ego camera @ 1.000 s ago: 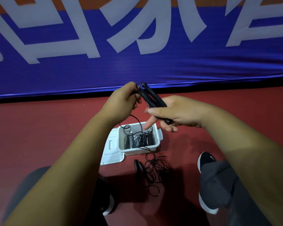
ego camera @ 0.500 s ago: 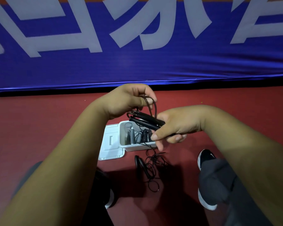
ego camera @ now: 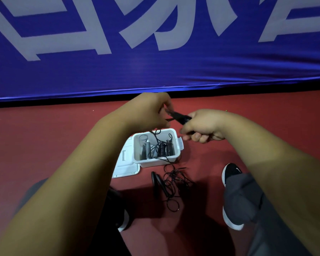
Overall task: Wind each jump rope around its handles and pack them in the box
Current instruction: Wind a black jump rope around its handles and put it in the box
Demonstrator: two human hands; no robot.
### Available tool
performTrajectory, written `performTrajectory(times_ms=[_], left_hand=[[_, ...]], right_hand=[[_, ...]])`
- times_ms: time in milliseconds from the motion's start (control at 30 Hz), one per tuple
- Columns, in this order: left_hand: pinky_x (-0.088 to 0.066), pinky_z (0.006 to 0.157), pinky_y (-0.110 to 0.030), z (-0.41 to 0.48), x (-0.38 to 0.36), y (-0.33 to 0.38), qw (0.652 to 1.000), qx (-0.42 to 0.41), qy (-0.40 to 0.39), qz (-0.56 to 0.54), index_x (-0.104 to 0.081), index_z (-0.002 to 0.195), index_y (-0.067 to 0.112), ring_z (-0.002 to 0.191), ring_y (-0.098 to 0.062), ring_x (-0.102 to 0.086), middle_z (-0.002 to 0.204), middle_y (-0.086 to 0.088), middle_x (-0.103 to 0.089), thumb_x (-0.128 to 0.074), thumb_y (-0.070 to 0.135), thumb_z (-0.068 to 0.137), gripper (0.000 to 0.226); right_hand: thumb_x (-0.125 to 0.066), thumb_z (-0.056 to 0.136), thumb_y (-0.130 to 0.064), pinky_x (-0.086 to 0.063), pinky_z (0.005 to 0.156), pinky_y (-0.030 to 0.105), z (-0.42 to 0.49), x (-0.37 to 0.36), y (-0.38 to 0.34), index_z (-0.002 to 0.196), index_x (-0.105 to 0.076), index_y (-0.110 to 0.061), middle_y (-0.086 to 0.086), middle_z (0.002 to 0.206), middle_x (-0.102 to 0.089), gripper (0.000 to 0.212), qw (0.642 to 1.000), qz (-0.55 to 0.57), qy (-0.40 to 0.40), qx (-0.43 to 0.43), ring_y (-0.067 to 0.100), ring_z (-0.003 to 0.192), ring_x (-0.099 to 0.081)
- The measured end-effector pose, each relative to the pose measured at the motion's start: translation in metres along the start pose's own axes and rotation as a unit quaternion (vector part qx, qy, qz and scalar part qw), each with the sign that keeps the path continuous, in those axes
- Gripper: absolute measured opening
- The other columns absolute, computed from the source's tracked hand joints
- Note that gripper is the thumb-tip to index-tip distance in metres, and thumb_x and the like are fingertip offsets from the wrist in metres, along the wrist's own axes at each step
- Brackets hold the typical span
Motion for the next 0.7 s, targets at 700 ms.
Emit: performTrajectory(times_ms=[700], left_hand=[[-0.061,0.068,-0.034,0.007,-0.031,-0.047,0.983,0.056,-0.042,-0.171,-0.072,0.091,0.009,0.063,-0.014,-0.070,0.072,-0.001,-0.072,-0.083,-0.002,0.082,0.017]], right_hand=[[-0.052,0.104,-0.004,-0.013,0.042,0.019,-0.012,0.019,-0.033,0.126,-0.059,-0.023,-0.003,0.064,-0.044,0.030,0.955,0.254,0.046,0.147,0.007,0.048,-0.024]])
Point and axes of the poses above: each hand's wrist, its own z-axis towards the middle knuckle, its own x-axis out of the back of the hand, y = z × x, the point moved 6 cm from there along z, towards the middle knuckle
